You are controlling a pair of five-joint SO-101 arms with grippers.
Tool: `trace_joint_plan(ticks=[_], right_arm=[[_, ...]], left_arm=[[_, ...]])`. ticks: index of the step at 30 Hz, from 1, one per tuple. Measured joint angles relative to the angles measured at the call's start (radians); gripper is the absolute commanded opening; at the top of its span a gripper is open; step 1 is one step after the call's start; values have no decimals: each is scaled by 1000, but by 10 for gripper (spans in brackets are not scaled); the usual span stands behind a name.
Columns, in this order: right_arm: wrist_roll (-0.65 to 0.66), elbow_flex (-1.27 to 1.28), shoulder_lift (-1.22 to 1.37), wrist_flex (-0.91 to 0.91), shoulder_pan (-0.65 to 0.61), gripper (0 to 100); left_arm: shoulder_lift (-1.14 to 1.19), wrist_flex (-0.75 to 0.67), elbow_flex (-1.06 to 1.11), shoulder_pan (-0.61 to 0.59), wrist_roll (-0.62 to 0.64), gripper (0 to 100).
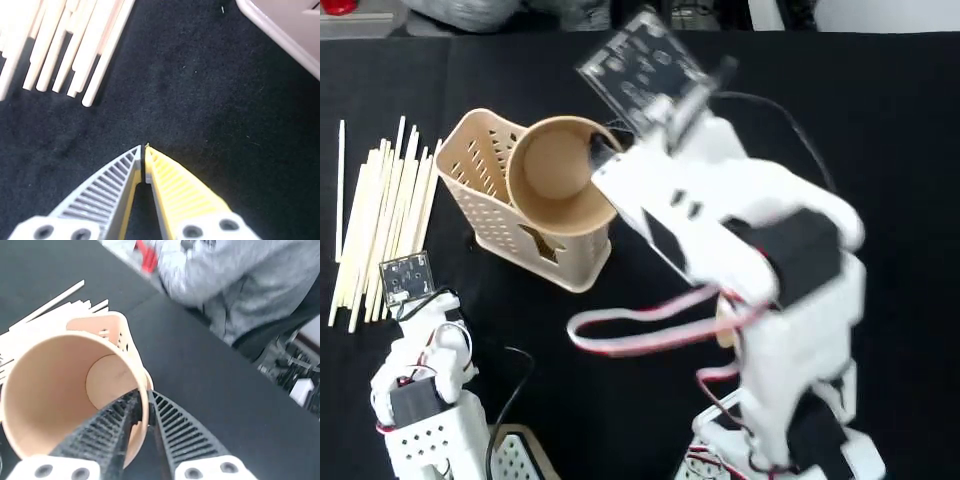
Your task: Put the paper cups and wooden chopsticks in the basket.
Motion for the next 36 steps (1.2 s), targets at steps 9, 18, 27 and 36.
trace_joint_plan(ticks=[9, 18, 27, 36], right_arm=[[71, -35, 158, -14, 0, 21], [147, -35, 193, 14, -2, 459], [181, -35, 68, -21, -3, 388], [86, 35, 28, -255, -46, 136]], left_arm=[[0, 0, 0, 0, 0, 30], [0, 0, 0, 0, 0, 30], [0, 0, 0, 0, 0, 30], [0, 0, 0, 0, 0, 30]])
